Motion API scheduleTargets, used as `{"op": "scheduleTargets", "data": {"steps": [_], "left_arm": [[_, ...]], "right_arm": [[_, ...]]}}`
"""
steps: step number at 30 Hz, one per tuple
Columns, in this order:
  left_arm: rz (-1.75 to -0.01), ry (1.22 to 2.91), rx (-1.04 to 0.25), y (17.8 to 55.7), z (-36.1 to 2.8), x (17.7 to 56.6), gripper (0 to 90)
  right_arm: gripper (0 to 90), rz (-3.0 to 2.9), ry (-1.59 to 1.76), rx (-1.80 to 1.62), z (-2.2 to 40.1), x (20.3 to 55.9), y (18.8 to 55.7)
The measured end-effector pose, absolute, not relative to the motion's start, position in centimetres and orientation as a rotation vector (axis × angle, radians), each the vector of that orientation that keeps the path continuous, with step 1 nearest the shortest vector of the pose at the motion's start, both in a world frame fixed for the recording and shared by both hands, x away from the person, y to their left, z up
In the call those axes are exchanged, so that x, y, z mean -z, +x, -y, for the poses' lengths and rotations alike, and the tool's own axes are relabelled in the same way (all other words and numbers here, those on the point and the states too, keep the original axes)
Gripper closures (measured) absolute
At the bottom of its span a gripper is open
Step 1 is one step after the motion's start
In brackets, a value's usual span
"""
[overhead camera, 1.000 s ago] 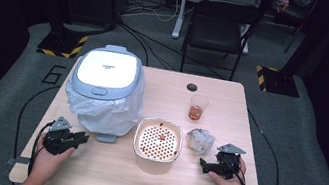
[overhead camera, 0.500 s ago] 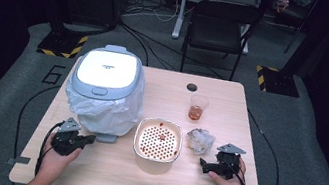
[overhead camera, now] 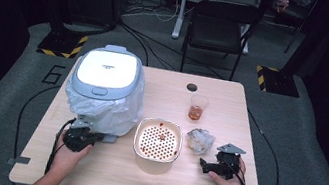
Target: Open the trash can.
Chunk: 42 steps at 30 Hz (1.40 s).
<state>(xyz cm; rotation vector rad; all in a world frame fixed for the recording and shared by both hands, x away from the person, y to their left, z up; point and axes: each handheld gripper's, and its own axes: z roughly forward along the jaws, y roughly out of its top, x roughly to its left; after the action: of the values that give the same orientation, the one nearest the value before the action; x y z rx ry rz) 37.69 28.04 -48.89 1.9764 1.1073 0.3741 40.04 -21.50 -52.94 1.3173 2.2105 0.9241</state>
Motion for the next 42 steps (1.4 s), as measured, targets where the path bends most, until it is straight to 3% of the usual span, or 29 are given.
{"op": "scheduleTargets", "data": {"steps": [18,42], "left_arm": [[-1.085,2.033,-0.417,38.1,-27.2,50.1,90.0],[-1.114,2.023,-0.369,38.7,-26.8,51.3,90.0]], "right_arm": [[0.0,-2.211,1.317,-0.924,21.5,52.9,40.0],[0.0,-2.211,1.318,-0.924,21.5,52.9,40.0]]}}
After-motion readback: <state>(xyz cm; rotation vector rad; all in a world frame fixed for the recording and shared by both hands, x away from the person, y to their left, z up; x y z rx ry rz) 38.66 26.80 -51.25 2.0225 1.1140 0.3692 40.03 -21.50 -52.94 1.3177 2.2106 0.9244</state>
